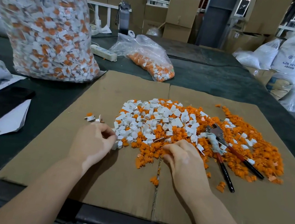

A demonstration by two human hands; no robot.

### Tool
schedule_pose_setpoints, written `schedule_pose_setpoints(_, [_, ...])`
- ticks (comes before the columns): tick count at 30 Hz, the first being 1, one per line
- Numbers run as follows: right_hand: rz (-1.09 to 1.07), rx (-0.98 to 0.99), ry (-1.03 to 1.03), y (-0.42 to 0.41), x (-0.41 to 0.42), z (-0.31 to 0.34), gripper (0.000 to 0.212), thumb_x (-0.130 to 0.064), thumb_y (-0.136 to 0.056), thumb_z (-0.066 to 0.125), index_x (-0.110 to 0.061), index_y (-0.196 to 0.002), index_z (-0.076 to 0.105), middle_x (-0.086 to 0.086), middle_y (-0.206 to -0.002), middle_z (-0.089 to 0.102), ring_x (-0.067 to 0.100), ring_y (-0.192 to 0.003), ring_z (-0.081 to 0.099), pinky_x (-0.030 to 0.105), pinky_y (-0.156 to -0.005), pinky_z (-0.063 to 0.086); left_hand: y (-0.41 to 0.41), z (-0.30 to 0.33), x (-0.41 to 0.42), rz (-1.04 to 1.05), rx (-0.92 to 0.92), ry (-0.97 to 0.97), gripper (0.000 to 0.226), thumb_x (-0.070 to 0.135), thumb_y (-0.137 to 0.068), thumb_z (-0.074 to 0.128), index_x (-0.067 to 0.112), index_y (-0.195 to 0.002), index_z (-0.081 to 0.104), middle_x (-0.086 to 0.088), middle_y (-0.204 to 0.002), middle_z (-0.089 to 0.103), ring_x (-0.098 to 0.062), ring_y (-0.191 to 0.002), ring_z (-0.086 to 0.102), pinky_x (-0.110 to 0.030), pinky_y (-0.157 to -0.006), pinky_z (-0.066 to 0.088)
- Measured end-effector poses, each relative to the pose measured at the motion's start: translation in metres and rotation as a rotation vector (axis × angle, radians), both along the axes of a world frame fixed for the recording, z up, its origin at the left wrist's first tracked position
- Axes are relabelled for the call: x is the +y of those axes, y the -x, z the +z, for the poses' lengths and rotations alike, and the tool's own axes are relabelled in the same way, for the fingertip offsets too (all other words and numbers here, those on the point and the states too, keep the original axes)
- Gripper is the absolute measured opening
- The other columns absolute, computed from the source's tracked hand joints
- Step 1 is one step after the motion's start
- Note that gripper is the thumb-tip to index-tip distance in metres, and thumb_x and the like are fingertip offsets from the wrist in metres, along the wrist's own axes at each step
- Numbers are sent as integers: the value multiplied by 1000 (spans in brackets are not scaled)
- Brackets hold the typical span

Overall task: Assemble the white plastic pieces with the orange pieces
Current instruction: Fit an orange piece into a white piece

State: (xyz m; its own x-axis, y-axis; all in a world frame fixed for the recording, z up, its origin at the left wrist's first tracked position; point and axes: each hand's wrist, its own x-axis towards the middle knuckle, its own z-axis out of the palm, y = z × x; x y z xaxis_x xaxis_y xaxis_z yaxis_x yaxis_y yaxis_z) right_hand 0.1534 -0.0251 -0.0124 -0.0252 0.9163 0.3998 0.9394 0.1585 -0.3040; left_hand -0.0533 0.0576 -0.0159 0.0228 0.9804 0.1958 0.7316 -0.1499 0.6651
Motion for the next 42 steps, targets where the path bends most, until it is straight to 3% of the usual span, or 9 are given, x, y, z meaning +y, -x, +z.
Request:
schedule_pose_setpoints(3, [-8, 77, -38, 0, 2, 0, 9, -8, -88, 62, -8, -96, 65, 3, -95, 58, 16, -93, 52, 28, -81, 46, 0, -2, 0, -78, 65, 21, 11, 34, -84, 66, 25, -79, 70, 7, -84, 61, -6, -76, 51, -16, -57, 31])
schedule_pose_setpoints(13, [-90, 227, -270, -3, 2, -6, 10, 2, -78, 71, -6, -84, 68, 3, -80, 66, 18, -80, 60, 24, -74, 44, 2, -14, -3, -177, 43, -59, 14, 36, -87, 62, 26, -95, 68, 6, -90, 58, -12, -87, 51, -25, -71, 34])
schedule_pose_setpoints(17, [-79, 232, -345, -3, 2, -7, 10, 3, -77, 71, -5, -83, 68, 3, -80, 66, 18, -79, 61, 30, -73, 49, 1, -8, -12, -143, -71, -147, 5, 31, -80, 70, 26, -79, 69, 8, -80, 56, -2, -75, 49, -13, -61, 32])
schedule_pose_setpoints(21, [-77, 226, -368, -3, 2, -8, 9, 3, -78, 70, -4, -82, 67, 4, -79, 65, 19, -78, 61, 33, -72, 51, -11, 4, -30, -399, -122, -151, 12, 26, -78, 72, 36, -74, 67, 13, -76, 57, 2, -78, 50, -5, -64, 34])
schedule_pose_setpoints(26, [-69, 196, -378, -3, 1, -8, 10, 3, -77, 71, -5, -82, 66, 4, -79, 64, 20, -77, 60, 32, -69, 51, -36, 4, -50, -778, 98, -67, 25, 44, -83, 63, 36, -106, 69, 22, -92, 54, 3, -92, 43, -16, -80, 34])
schedule_pose_setpoints(29, [-77, 190, -387, -3, 0, -9, 11, 3, -75, 73, -5, -80, 66, 3, -77, 64, 19, -75, 60, 27, -70, 48, -43, 1, -57, -838, 87, -65, 20, 37, -84, 65, 29, -101, 73, 11, -95, 59, -4, -94, 43, -24, -85, 35])
schedule_pose_setpoints(35, [-72, 184, -378, -4, 1, -10, 11, 2, -76, 72, -5, -80, 66, 3, -76, 64, 18, -74, 59, 22, -71, 43, -46, -2, -66, -929, 72, -27, 22, 42, -83, 65, 30, -100, 72, 16, -92, 57, 2, -93, 42, -10, -82, 31])
schedule_pose_setpoints(38, [-75, 181, -361, -4, 1, -10, 10, 1, -76, 73, -5, -80, 66, 3, -77, 64, 18, -74, 59, 20, -72, 42, -39, -1, -61, -813, 22, -34, 27, 51, -81, 60, 34, -98, 71, 26, -90, 53, 6, -93, 42, -12, -78, 32])
schedule_pose_setpoints(42, [-79, 203, -368, -3, 1, -10, 8, 0, -77, 72, -5, -80, 67, 3, -76, 65, 18, -75, 59, 20, -72, 44, -20, 3, -33, -211, -45, -152, 7, 31, -86, 63, 26, -86, 68, 19, -82, 52, 1, -79, 50, -5, -68, 32])
